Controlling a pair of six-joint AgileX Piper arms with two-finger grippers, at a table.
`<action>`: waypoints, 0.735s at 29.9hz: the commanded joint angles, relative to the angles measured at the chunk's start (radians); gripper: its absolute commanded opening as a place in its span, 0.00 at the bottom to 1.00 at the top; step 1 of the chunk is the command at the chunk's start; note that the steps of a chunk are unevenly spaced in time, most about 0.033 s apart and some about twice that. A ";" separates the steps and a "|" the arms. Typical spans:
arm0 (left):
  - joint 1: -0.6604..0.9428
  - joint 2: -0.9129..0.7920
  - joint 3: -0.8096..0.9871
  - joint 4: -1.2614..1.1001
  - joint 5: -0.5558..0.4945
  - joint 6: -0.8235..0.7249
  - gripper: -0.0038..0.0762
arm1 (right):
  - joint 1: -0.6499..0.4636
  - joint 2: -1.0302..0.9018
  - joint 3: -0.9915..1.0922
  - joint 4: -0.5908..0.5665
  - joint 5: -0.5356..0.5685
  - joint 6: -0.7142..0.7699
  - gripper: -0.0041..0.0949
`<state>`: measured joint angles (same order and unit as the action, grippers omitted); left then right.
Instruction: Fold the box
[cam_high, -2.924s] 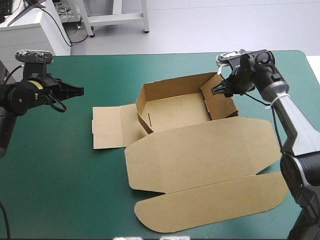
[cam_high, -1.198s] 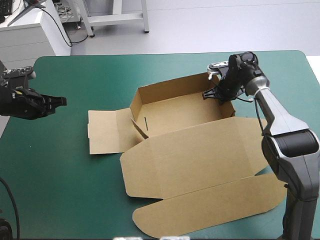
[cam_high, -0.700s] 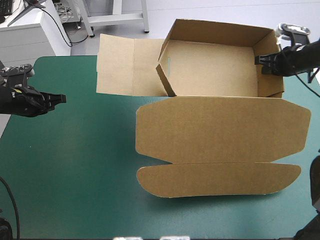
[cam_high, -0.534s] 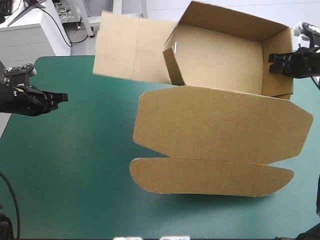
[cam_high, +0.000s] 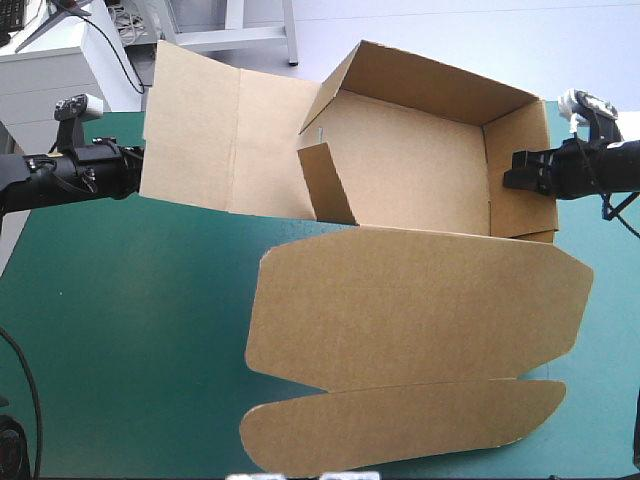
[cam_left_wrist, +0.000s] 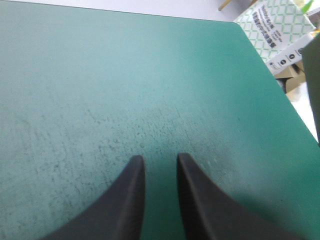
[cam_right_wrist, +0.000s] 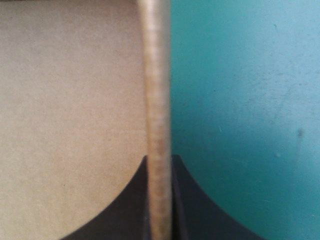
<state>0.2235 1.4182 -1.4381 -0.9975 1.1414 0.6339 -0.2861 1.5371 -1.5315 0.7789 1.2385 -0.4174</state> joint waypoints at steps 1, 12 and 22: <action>-0.004 -0.030 -0.025 -0.126 0.022 0.054 0.50 | 0.046 -0.049 -0.025 0.110 0.003 0.001 0.02; -0.004 -0.030 -0.025 -0.214 0.155 0.045 0.69 | 0.219 -0.049 -0.025 0.067 -0.231 0.065 0.03; -0.004 -0.033 -0.025 -0.288 0.155 0.032 0.68 | 0.413 -0.044 -0.025 -0.231 -0.394 0.239 0.03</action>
<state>0.2235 1.4189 -1.4381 -1.1825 1.2284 0.6750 0.0854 1.5325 -1.5307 0.5545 0.9262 -0.2258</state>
